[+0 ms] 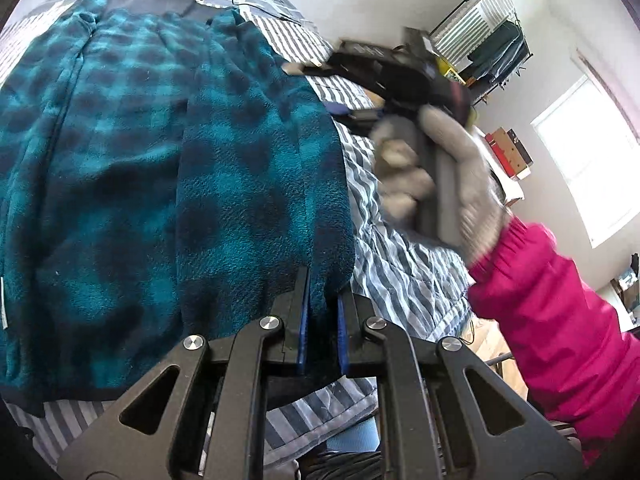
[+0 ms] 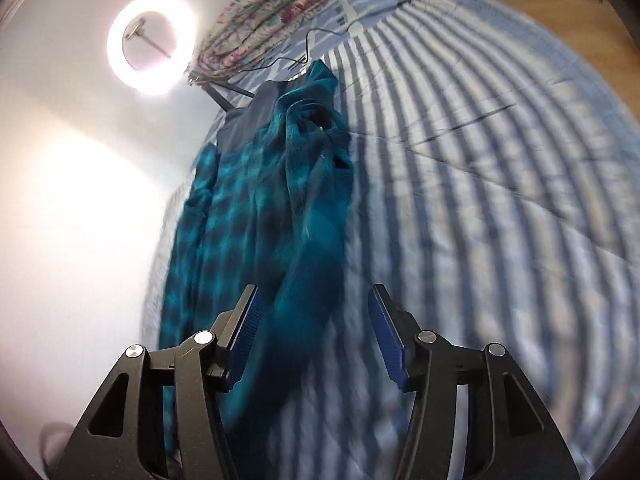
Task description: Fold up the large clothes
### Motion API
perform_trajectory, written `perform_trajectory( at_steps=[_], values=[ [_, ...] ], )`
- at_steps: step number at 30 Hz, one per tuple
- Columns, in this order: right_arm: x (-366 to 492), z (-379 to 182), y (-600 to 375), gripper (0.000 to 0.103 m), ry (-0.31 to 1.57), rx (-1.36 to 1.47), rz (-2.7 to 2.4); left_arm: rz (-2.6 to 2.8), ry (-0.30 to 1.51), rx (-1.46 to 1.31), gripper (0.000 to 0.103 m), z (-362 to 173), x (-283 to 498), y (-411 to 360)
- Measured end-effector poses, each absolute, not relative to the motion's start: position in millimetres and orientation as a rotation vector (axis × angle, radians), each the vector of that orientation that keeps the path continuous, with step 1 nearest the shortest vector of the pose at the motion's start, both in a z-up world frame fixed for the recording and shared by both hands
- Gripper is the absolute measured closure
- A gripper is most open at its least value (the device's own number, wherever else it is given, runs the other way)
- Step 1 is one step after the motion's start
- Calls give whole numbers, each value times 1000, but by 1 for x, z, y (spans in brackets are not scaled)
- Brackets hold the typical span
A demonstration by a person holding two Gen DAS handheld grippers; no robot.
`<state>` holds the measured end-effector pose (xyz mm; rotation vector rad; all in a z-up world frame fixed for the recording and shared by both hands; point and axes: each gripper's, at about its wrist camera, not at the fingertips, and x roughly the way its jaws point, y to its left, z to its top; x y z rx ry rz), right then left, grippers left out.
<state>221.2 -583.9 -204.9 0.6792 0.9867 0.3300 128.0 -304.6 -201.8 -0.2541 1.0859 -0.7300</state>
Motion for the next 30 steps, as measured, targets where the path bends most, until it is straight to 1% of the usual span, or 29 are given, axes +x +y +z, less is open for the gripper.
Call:
perform_trajectory(
  at_steps=[3, 5, 6, 7, 8, 9, 10, 17, 22, 26, 30],
  values=[
    [246, -219, -575, 49, 997, 756, 330, -744, 1095, -268, 94, -207, 128, -306],
    [257, -226, -566, 47, 1014, 752, 317, -756, 1102, -290, 94, -207, 131, -308],
    [263, -229, -560, 47, 1025, 736, 311, -761, 1103, -294, 94, -208, 133, -308],
    [267, -230, -556, 50, 1034, 725, 305, -764, 1103, -300, 94, -209, 133, -307],
    [271, -231, -552, 66, 1042, 711, 295, -769, 1106, -316, 94, -210, 134, -305],
    [274, -231, -548, 92, 1052, 693, 278, -772, 1110, -329, 94, -212, 136, -303],
    [277, -229, -543, 94, 1075, 658, 251, -774, 1112, -349, 94, -213, 137, -299],
    [283, -189, -505, 95, 1088, 365, 122, -764, 1117, -467, 94, -216, 143, -266],
    [287, -162, -458, 96, 1073, 139, 65, -729, 1103, -513, 94, -215, 140, -236],
    [291, -150, -422, 96, 1064, 56, 80, -682, 1093, -536, 94, -217, 134, -203],
    [297, -150, -383, 96, 1072, -26, 122, -624, 1093, -545, 94, -220, 129, -175]
  ],
)
